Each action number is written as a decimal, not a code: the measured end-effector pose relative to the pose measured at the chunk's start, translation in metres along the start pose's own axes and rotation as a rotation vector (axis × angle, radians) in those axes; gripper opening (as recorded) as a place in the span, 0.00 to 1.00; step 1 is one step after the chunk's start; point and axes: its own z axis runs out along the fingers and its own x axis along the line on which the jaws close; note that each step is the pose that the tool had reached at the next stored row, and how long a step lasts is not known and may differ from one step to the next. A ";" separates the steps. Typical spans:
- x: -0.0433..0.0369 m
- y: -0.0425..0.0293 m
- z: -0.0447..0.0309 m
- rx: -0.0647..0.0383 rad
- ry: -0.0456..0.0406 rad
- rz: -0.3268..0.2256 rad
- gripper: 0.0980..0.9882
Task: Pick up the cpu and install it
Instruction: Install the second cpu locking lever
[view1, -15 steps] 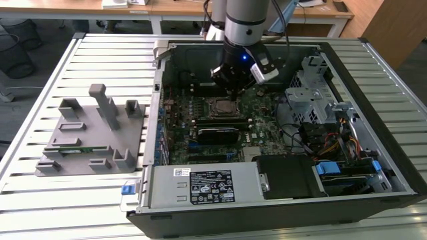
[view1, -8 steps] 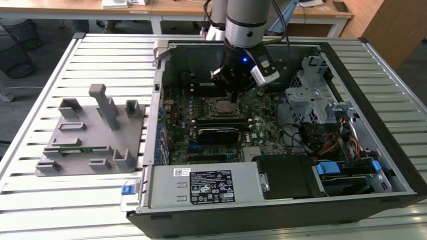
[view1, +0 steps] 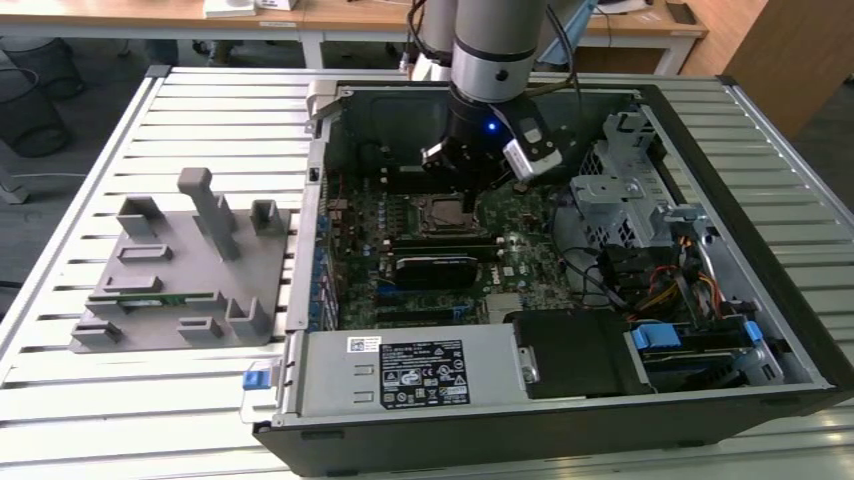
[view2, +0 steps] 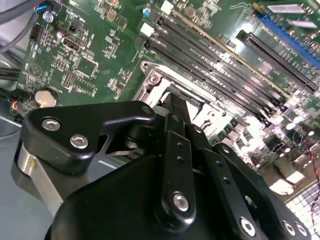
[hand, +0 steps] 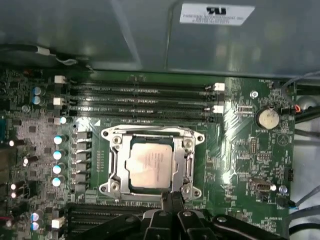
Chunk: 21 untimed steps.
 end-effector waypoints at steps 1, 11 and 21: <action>0.0000 -0.0007 0.0000 0.000 0.0001 0.000 0.01; 0.0024 -0.0148 0.0006 -0.005 -0.0002 0.000 0.01; 0.0175 -0.0189 0.0005 -0.013 -0.0004 0.000 0.01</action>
